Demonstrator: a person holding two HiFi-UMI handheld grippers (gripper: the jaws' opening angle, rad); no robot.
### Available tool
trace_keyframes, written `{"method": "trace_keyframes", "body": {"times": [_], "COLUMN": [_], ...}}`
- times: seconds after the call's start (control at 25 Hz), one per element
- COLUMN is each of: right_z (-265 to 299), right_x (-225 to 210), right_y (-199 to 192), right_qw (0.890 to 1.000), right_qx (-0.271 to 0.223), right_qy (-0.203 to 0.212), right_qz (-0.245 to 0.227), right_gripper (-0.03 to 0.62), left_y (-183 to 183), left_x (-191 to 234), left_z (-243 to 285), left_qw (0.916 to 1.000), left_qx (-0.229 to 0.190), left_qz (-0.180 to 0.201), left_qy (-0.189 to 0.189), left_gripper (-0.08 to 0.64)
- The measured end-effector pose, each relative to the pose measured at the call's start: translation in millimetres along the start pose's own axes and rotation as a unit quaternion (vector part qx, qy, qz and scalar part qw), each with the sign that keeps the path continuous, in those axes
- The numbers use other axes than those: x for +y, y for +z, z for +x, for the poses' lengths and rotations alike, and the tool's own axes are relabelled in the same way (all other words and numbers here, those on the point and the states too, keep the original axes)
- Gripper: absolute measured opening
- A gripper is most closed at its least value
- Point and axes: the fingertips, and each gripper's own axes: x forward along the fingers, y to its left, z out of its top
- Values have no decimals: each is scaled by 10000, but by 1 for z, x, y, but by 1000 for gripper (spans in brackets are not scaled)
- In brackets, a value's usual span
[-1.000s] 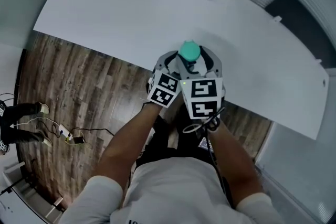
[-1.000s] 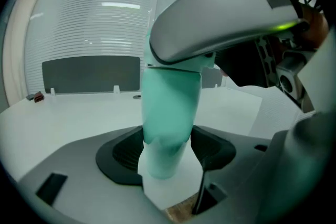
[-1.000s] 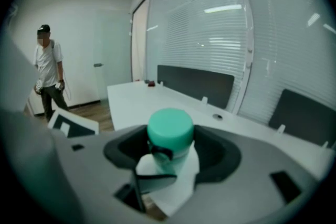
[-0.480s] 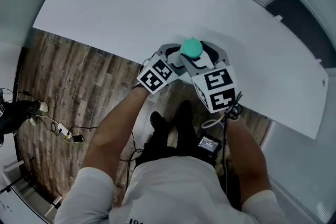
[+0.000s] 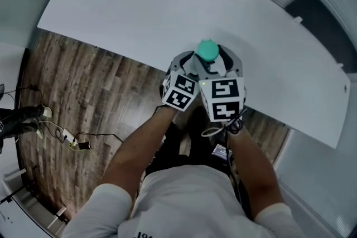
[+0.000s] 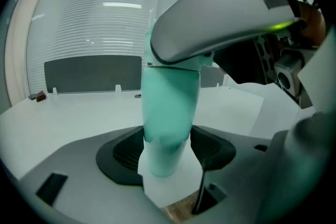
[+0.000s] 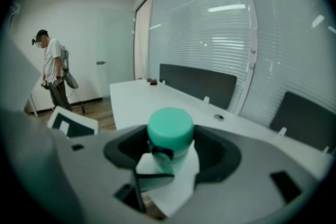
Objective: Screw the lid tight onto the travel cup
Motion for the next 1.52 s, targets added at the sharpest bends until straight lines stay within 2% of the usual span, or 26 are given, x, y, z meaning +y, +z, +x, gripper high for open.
{"method": "trace_keyframes", "body": {"times": [0.08, 0.28, 0.4, 0.48, 0.72, 0.92, 1.08, 1.24, 1.52], "right_z": [0, 2, 3, 3, 0, -1, -2, 2, 3], "right_x": [0, 3, 6, 6, 2, -1, 0, -1, -3], "right_y": [0, 0, 0, -1, -2, -3, -3, -5, -2], "right_qw": [10000, 9981, 9950, 9957, 9999, 9996, 9994, 9994, 9991], "right_qx": [19, 143, 186, 194, 91, 17, -35, -141, -249], "right_qy": [43, 499, 772, 706, 34, -240, -305, -163, 43], "right_qz": [-7, -343, -611, -575, -66, 110, 181, 255, 349], "right_gripper": [288, 288, 288, 288, 288, 288, 288, 288, 288], "left_y": [-1, 4, 5, 4, 2, 0, -2, -4, 7], "left_x": [0, 1, 1, 0, -1, -2, -2, -4, -2], "left_z": [-1, -6, -4, -4, -7, -6, -7, -10, -23], "left_qw": [9999, 9930, 9888, 9904, 9981, 9993, 9994, 9984, 9975], "left_qx": [23, 129, 247, 250, 106, 116, 153, 265, 139], "left_qz": [29, 659, 863, 780, 339, 225, 176, 153, 190], "left_qy": [-114, -972, -1190, -1111, -507, -265, -266, -465, -665], "left_gripper": [299, 302, 302, 301, 288, 284, 284, 285, 285]}}
